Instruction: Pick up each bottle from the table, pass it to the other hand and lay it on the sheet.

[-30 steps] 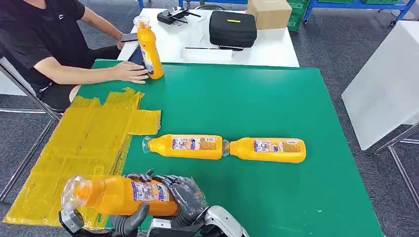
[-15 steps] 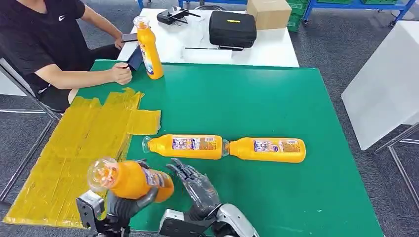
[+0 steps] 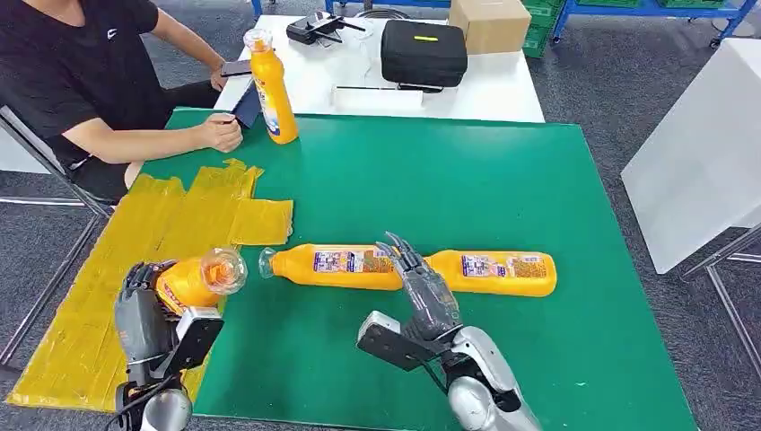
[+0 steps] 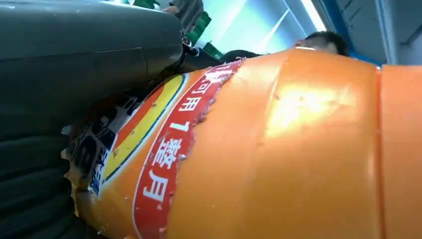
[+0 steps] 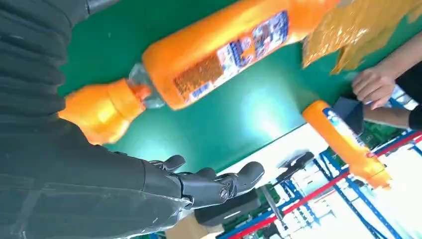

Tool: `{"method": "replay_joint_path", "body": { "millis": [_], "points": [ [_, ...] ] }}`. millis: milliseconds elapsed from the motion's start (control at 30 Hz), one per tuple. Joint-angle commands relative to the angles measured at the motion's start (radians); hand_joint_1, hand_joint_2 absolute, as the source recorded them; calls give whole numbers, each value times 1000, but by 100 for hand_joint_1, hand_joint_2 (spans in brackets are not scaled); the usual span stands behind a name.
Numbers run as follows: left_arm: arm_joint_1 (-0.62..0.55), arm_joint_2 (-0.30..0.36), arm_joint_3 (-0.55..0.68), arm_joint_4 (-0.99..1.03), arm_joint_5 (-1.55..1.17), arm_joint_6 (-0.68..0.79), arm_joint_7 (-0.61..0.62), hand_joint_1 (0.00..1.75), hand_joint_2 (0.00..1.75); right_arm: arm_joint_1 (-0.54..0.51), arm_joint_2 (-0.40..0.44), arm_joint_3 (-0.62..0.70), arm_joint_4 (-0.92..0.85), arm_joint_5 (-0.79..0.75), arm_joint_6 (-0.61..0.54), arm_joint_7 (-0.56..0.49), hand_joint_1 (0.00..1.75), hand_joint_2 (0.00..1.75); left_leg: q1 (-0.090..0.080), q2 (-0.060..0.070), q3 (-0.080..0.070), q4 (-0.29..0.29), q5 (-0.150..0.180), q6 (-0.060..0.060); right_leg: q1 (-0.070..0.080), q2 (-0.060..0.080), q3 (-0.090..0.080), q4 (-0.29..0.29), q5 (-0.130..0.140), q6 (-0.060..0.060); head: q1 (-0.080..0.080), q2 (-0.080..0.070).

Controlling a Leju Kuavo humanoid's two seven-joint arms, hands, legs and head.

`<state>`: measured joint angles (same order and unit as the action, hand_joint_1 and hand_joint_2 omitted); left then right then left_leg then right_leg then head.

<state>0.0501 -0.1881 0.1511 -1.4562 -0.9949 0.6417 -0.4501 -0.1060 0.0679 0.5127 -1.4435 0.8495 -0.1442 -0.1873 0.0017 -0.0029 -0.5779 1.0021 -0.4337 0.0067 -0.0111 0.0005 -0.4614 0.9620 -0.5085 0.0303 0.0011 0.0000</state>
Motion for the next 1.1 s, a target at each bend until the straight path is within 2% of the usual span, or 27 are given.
{"method": "replay_joint_path", "body": {
  "millis": [33,167,200,233,300,400,467,533,600,700,800,1000,1033,1100],
  "points": [
    [-60,27,35,119,-5,8,3,175,175,-53,-23,-26,77,-1,7,2,0,175,0,0,1,-1,0,0,0,0,2,-1,0,0,0,0],
    [-60,27,35,119,-5,8,3,175,175,-53,-23,-26,77,-1,7,2,0,175,1,0,0,-1,1,-1,1,-1,0,-1,1,-1,0,0],
    [-59,36,34,126,-67,46,34,175,175,-56,-27,-23,76,-2,9,8,0,175,0,0,-1,-1,1,0,1,0,-1,-1,1,-1,0,0],
    [-81,36,70,147,-207,56,101,175,175,-80,-27,-21,107,-5,13,21,0,175,1,0,-1,-1,1,-1,1,0,-1,-1,1,-1,0,0],
    [-147,42,130,211,-295,56,154,175,175,-137,-15,-23,191,2,19,44,0,175,0,1,-1,-1,1,0,0,1,-1,0,1,-1,0,0],
    [-252,42,275,290,-415,56,178,175,175,-233,22,-30,371,25,-9,56,0,175,1,2,-2,-1,2,-1,2,1,-2,-1,3,-1,0,0],
    [-287,59,306,333,-475,56,227,175,175,-279,42,-30,457,35,-20,58,0,175,1,3,-1,-1,3,-1,2,2,-2,-1,3,-1,0,0],
    [-301,87,274,374,-550,56,305,175,175,-318,59,-26,529,46,-26,64,0,175,1,2,-1,-1,4,-1,1,2,-1,0,3,0,0,0],
    [-302,129,191,412,-576,56,375,175,175,-355,70,-19,590,52,-20,68,0,175,1,2,0,-2,5,-2,1,2,-1,0,5,-3,0,0],
    [-324,205,10,485,-576,56,509,175,175,-411,91,-18,692,55,-27,72,0,175,1,0,-2,-1,6,-2,2,0,-2,1,5,-3,0,0],
    [-367,173,48,534,-527,56,458,175,175,-447,110,-24,767,55,-37,70,0,175,2,-1,-3,0,6,-1,1,-2,-3,1,4,-2,0,0],
    [-389,169,74,580,-491,56,393,175,175,-452,126,-19,800,60,-40,66,0,175,2,0,-3,0,5,-1,1,0,-3,1,4,-2,0,0],
    [-394,171,75,594,-490,56,382,115,175,-454,126,-18,805,62,-40,67,0,175,2,0,-3,0,5,-1,2,0,-3,1,4,-2,1,0],
    [-395,174,69,599,-502,56,373,115,175,-456,127,-18,810,63,-40,67,0,175,2,-1,-3,0,6,-1,1,-2,-3,1,4,-2,1,0]
  ]
}}
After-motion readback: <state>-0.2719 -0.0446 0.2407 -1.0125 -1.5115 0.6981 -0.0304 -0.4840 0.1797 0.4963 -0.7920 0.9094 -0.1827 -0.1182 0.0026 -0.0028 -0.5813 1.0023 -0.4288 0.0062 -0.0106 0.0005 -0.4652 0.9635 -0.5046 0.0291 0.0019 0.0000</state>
